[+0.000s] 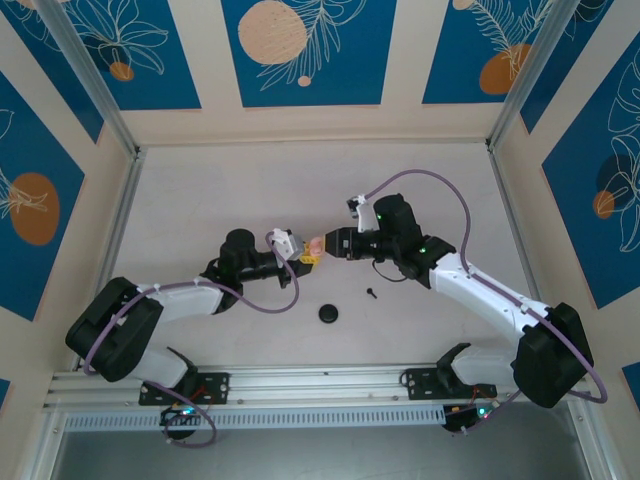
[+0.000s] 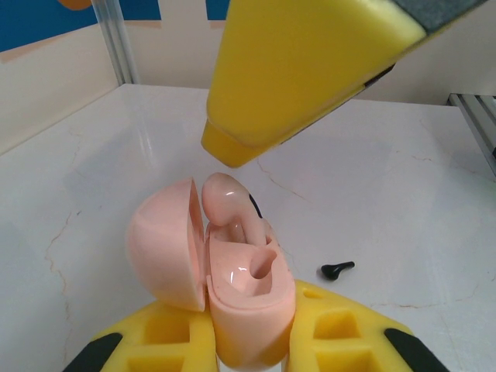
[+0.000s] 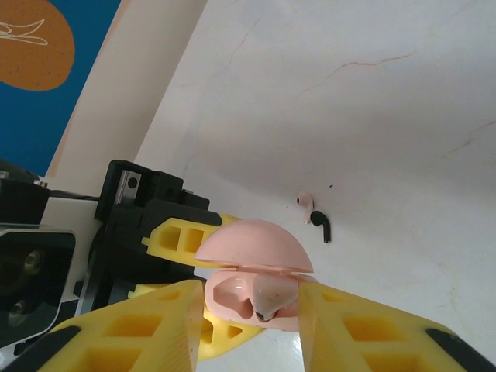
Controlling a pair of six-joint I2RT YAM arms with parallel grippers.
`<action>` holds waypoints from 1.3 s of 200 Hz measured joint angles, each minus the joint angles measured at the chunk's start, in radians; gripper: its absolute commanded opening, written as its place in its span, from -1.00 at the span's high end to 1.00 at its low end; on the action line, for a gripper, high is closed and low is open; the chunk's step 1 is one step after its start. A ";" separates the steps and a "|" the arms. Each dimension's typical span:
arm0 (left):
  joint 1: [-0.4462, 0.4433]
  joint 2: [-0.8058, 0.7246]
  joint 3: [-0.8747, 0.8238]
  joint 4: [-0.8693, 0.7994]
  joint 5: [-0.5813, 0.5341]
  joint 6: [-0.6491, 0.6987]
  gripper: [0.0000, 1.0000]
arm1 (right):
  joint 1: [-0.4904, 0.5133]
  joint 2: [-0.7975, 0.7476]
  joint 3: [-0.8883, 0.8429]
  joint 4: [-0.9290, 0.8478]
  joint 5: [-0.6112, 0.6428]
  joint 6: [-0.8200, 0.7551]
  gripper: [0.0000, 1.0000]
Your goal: Insert wireless bluetooth earbuds into charging case
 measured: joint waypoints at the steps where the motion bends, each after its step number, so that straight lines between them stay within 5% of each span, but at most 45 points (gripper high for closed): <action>1: 0.000 0.000 0.000 0.000 0.000 0.000 0.76 | 0.000 0.000 0.000 0.000 0.000 0.000 0.30; 106: 0.000 0.000 -0.001 -0.009 0.000 0.000 0.77 | -0.001 0.061 0.029 -0.024 -0.010 0.000 0.53; 260: 0.000 0.000 -0.001 -0.024 0.000 0.000 0.77 | 0.002 0.061 0.048 -0.111 0.004 0.028 0.53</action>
